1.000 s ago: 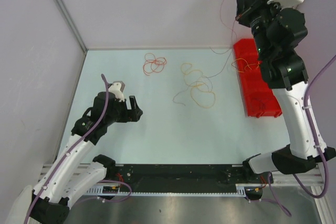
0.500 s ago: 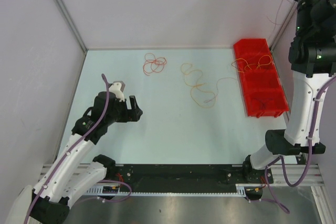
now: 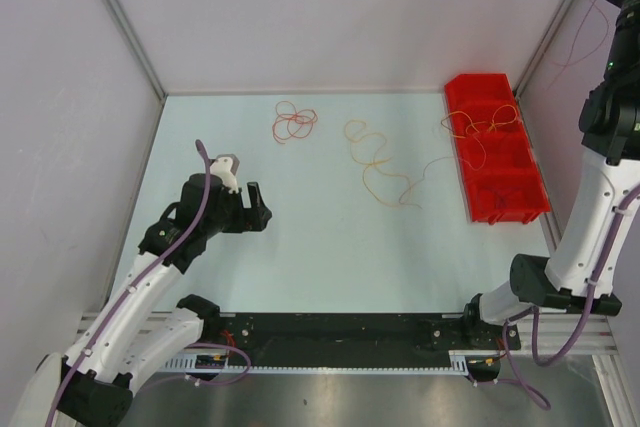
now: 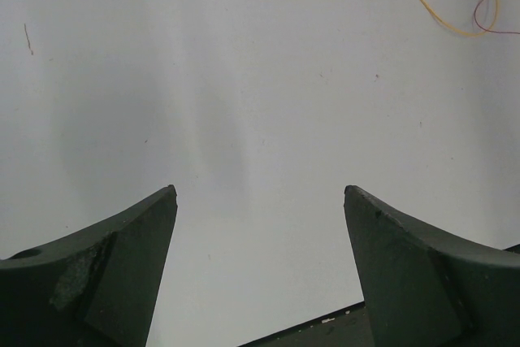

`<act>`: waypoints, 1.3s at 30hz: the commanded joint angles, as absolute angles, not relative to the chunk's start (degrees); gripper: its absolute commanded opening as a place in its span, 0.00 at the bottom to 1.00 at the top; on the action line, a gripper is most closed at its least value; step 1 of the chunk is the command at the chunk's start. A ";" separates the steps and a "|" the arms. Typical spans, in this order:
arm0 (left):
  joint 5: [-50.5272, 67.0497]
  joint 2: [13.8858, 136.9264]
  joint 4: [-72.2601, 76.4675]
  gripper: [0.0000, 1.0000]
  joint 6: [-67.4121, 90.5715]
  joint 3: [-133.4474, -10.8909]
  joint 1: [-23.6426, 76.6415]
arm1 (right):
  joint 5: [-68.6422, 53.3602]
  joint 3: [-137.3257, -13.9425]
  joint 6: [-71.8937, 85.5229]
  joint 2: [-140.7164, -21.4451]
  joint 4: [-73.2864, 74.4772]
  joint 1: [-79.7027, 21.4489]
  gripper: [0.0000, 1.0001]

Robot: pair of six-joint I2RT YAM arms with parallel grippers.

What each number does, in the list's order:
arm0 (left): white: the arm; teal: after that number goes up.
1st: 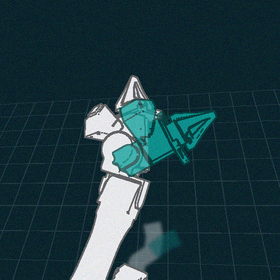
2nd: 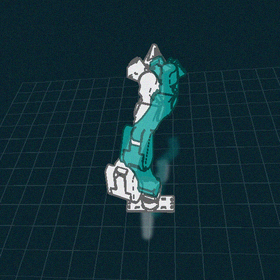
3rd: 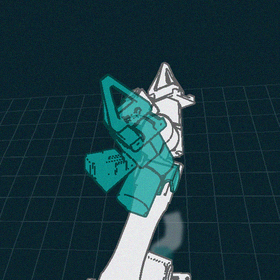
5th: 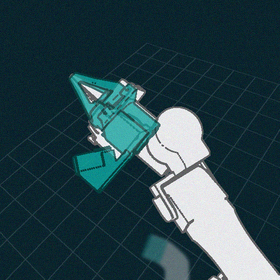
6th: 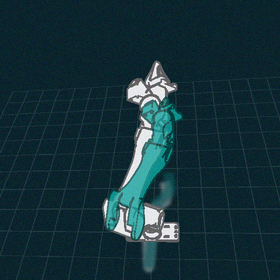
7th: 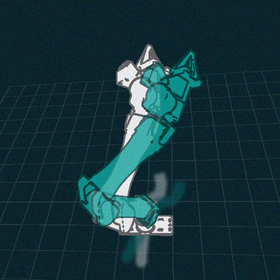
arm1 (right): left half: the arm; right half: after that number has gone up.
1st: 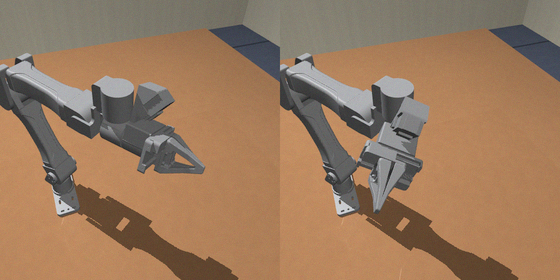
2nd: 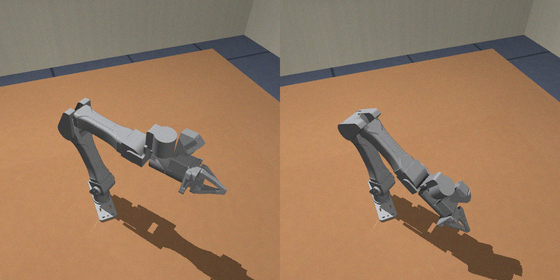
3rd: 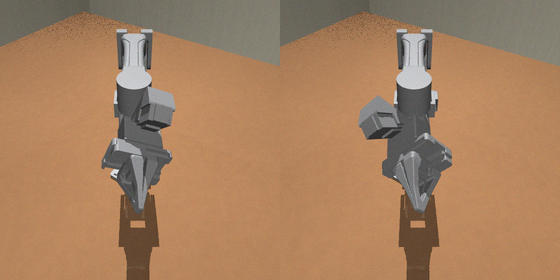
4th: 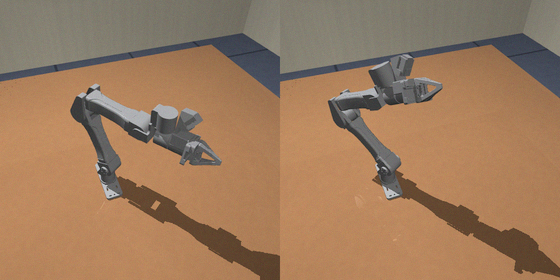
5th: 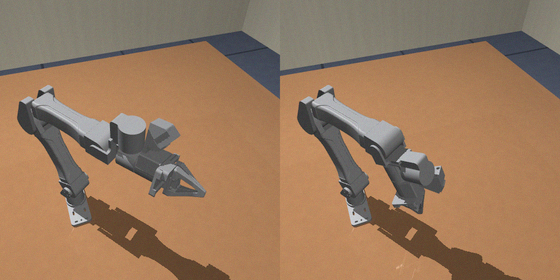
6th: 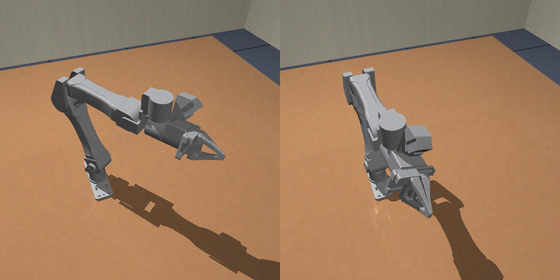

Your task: Untangle the cables

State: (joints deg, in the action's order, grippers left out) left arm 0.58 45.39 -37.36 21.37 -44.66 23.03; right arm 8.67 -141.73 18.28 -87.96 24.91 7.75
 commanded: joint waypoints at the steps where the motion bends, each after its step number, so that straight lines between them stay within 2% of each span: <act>1: 0.18 45.26 -35.95 0.89 20.92 -44.47 23.20 | 11.76 -135.72 15.74 -82.80 23.29 8.61 0.00; 6: 0.18 45.26 -35.95 0.89 21.01 -44.47 23.20 | 15.55 -126.32 14.85 -78.07 24.96 10.01 0.00; 7: 0.18 45.35 -36.03 0.89 21.01 -44.47 23.20 | 15.56 -119.95 15.20 -76.83 23.92 10.37 0.00; 16: 0.18 45.26 -36.03 0.89 21.01 -44.47 23.29 | 7.92 -91.44 22.23 -67.51 19.35 18.62 0.00; 23: 0.26 45.35 -35.86 0.89 20.92 -44.38 23.38 | 1.15 -84.56 25.13 -67.24 18.63 22.23 0.00; 39: 0.18 44.56 -35.86 0.89 20.92 -44.38 23.47 | -4.04 -70.23 29.00 -67.67 20.04 22.41 0.00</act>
State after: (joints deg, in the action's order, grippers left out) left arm 0.58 45.36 -37.36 21.37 -44.66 23.05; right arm -2.15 -71.40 27.66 -67.09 21.30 22.00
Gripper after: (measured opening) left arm 0.887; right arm 0.009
